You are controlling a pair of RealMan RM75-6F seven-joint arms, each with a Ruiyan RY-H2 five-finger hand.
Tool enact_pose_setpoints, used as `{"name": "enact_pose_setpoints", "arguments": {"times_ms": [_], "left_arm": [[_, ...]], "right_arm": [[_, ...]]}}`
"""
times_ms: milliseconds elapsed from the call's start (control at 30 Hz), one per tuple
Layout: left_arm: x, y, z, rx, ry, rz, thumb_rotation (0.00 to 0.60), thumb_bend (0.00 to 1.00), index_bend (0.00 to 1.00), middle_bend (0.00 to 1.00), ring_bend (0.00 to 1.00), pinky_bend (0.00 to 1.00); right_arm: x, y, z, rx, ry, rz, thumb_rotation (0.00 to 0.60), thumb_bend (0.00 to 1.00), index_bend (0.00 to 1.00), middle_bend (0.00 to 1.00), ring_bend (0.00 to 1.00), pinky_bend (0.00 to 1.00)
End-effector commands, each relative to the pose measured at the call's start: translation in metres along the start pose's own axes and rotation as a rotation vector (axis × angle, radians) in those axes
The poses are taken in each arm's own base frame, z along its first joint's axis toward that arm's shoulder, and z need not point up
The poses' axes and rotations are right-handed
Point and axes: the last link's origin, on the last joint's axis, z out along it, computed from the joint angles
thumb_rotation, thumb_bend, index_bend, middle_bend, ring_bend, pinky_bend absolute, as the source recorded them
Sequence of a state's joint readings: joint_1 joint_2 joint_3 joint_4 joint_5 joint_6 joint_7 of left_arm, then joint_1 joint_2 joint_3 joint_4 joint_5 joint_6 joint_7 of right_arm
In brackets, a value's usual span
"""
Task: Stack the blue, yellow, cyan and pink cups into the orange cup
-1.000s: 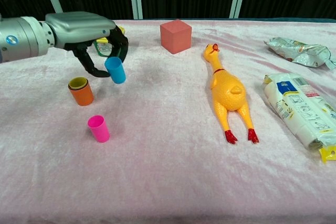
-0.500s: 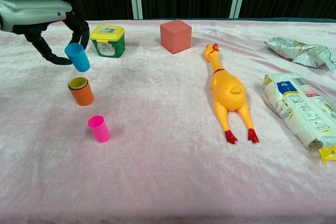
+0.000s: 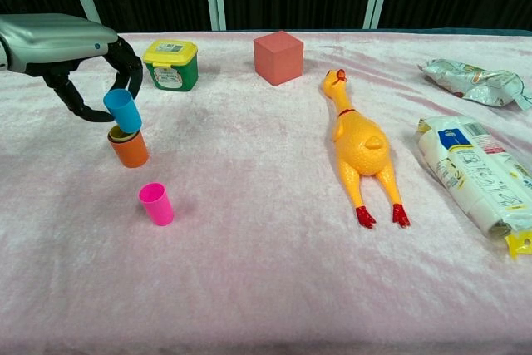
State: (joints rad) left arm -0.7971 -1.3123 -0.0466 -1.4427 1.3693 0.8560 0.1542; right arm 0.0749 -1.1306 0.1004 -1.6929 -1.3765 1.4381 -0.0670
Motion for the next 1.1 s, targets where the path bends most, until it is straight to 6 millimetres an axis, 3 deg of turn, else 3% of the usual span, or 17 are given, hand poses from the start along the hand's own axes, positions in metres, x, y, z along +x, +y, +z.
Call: {"name": "enact_pose_setpoints", "arguments": {"times_ms": [33, 533, 667, 800, 1000, 1100], "left_arm": [[-0.002, 0.0, 0.001, 0.001, -0.007, -0.001, 0.6, 0.28, 0.53, 0.57, 0.18, 0.22], [-0.017, -0.005, 0.005, 0.022, -0.049, 0.01, 0.6, 0.28, 0.52, 0.56, 0.18, 0.22], [-0.022, -0.005, 0.006, 0.023, -0.073, 0.015, 0.6, 0.26, 0.38, 0.45, 0.17, 0.21], [-0.018, -0.004, 0.005, 0.018, -0.062, 0.008, 0.6, 0.16, 0.25, 0.29, 0.14, 0.19], [-0.006, 0.0, 0.0, 0.005, 0.016, -0.011, 0.6, 0.14, 0.21, 0.26, 0.13, 0.19], [-0.002, 0.017, -0.009, -0.059, 0.056, -0.005, 0.6, 0.14, 0.22, 0.28, 0.13, 0.19]], "right_arm": [[0.0, 0.0, 0.0, 0.0, 0.0, 0.001, 0.6, 0.26, 0.04, 0.06, 0.16, 0.21], [0.0, 0.0, 0.0, 0.0, -0.004, 0.002, 0.6, 0.26, 0.04, 0.06, 0.16, 0.21], [0.0, 0.0, 0.0, -0.001, -0.005, 0.002, 0.6, 0.26, 0.04, 0.06, 0.16, 0.21], [0.0, 0.0, 0.0, -0.001, -0.003, 0.002, 0.6, 0.26, 0.04, 0.06, 0.16, 0.21], [0.0, 0.0, 0.0, -0.001, -0.004, 0.003, 0.6, 0.26, 0.04, 0.06, 0.16, 0.21], [0.0, 0.0, 0.0, -0.003, -0.004, 0.003, 0.6, 0.26, 0.04, 0.06, 0.16, 0.21]]}}
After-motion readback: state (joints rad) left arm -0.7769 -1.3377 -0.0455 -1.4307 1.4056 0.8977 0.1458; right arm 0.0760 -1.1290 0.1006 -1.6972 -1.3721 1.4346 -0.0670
